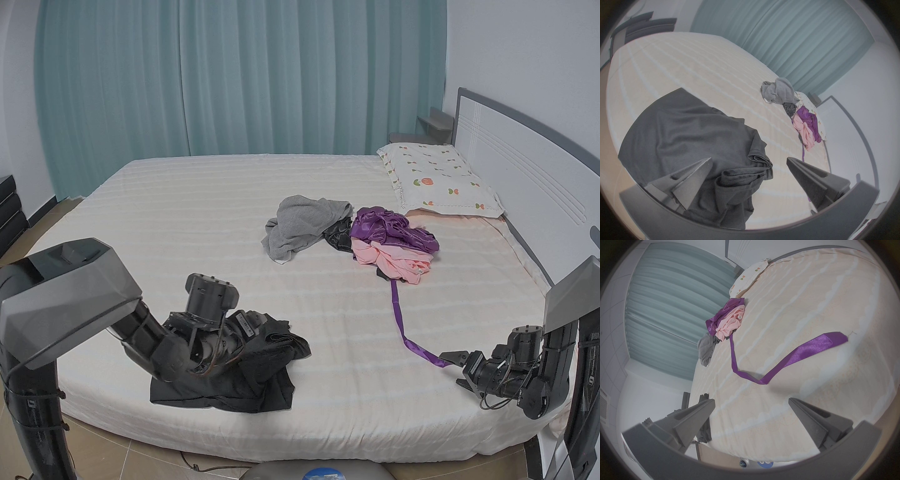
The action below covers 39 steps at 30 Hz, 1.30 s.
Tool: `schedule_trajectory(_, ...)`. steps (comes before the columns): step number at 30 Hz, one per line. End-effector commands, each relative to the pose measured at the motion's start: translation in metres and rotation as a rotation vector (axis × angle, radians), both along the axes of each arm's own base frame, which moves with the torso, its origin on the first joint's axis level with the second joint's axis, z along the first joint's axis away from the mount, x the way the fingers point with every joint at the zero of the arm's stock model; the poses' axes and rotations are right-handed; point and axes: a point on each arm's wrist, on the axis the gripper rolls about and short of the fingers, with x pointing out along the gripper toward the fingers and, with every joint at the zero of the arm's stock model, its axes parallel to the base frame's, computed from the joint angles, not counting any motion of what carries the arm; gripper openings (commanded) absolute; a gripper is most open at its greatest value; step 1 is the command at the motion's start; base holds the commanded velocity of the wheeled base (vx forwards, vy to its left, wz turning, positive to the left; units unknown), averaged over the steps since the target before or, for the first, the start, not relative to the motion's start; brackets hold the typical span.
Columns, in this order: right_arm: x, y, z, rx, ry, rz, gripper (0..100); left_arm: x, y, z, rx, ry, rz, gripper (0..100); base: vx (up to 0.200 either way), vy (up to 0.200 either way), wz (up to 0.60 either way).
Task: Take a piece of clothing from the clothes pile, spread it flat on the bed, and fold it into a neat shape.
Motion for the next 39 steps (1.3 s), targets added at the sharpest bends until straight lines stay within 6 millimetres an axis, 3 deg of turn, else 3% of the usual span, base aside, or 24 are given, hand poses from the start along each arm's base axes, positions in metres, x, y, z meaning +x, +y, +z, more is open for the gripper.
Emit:
schedule_trajectory(1, -0.001, 0.000, -0.001, -0.002, 0.006, 0.001, 100, -0.021, 0.038, 0.010, -0.100, 0.000, 0.072, 100, 0.000, 0.000, 0.00)
schedule_trajectory(6, -0.001, 0.000, -0.001, -0.002, 0.006, 0.001, 100, -0.026, 0.059, -0.002, -0.165, 0.039, 0.145, 100, 0.000, 0.000, 0.00)
schedule_trajectory(11, -0.001, 0.000, -0.001, -0.002, 0.006, -0.001, 100, -0.024, 0.075, -0.002, -0.324, 0.084, 0.148, 100, 0.000, 0.200, 0.00)
schedule_trajectory(15, -0.001, 0.000, -0.001, -0.004, 0.005, 0.000, 100, -0.021, 0.080, -0.003, -0.348, 0.084, 0.153, 100, 0.000, 0.200, 0.00)
schedule_trajectory(19, -0.001, 0.000, -0.001, -0.004, 0.005, 0.000, 100, -0.019, 0.081, -0.017, -0.335, 0.116, 0.160, 100, 0.000, 0.200, 0.00)
schedule_trajectory(33, 0.000, 0.000, -0.001, -0.011, 0.000, 0.000, 100, -0.022, 0.081, -0.018, -0.344, 0.083, 0.151, 100, 0.000, 0.200, 0.00)
schedule_trajectory(39, -0.004, 0.024, 0.006, -0.072, -0.034, 0.058, 100, -0.022, 0.081, -0.018, -0.344, 0.084, 0.152, 100, 0.000, 0.200, 0.00)
